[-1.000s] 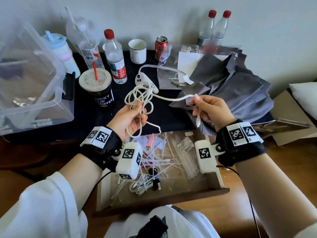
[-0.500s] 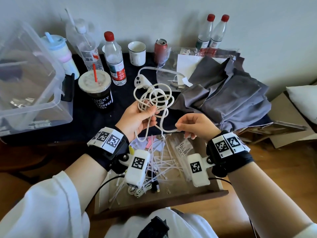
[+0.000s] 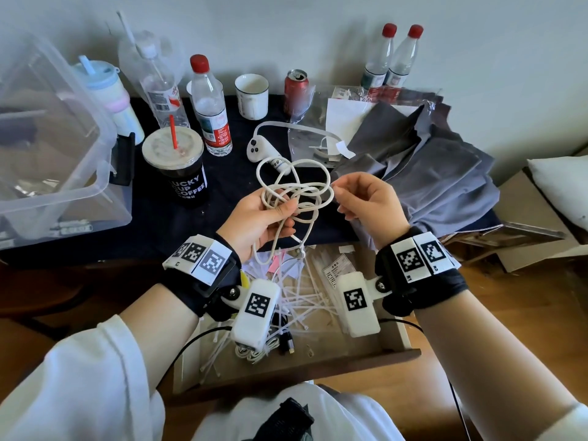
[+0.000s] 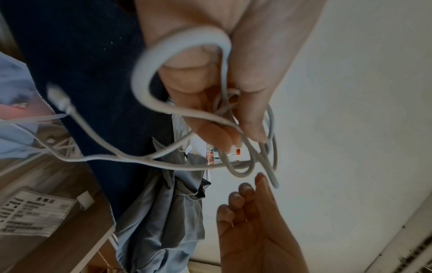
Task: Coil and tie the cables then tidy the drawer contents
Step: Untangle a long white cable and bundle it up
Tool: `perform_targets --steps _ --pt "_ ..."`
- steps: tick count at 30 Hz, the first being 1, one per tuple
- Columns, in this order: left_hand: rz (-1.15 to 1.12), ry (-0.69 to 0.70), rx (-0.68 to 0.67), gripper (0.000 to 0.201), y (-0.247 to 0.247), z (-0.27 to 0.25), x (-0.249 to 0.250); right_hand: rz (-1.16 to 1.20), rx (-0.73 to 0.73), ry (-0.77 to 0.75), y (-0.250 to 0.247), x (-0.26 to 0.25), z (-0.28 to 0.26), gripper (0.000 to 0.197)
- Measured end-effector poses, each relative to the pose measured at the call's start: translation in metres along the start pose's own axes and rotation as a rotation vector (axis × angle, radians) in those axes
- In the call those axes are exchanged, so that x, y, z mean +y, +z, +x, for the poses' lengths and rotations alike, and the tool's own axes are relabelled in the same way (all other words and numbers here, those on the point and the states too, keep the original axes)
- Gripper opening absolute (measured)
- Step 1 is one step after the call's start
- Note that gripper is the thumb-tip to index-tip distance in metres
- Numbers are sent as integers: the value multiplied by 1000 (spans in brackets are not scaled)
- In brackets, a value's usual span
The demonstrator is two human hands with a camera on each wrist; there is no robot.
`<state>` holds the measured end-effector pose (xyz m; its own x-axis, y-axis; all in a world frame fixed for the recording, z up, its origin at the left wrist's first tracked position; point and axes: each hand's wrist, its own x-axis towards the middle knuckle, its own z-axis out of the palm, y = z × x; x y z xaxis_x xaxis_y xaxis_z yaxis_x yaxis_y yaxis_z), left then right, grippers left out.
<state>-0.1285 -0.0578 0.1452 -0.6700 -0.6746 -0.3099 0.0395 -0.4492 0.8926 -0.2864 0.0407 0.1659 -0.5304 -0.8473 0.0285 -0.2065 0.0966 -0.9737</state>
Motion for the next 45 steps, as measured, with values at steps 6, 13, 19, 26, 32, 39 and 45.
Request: perform_targets --steps 6,13,19,26,32,39,45 --pt "-7 -13 -6 6 2 -2 1 -28 117 -50 5 1 1 15" --pt "-24 -24 -16 22 4 -4 1 -241 -90 -144 2 -7 1 18" --pt "104 -15 -13 8 8 -2 -4 -481 -26 -121 5 -6 0 14" --pt "246 32 -6 7 6 1 -6 -588 -177 -39 5 -11 -3 25" --pt "264 28 -29 6 2 3 -7 -474 -306 57 2 -12 -3 17" --pt "348 67 -14 8 1 5 -16 -556 -342 18 5 -11 -7 20" --pt "331 7 69 10 -11 15 -23 -1 -167 111 7 -20 -8 21"
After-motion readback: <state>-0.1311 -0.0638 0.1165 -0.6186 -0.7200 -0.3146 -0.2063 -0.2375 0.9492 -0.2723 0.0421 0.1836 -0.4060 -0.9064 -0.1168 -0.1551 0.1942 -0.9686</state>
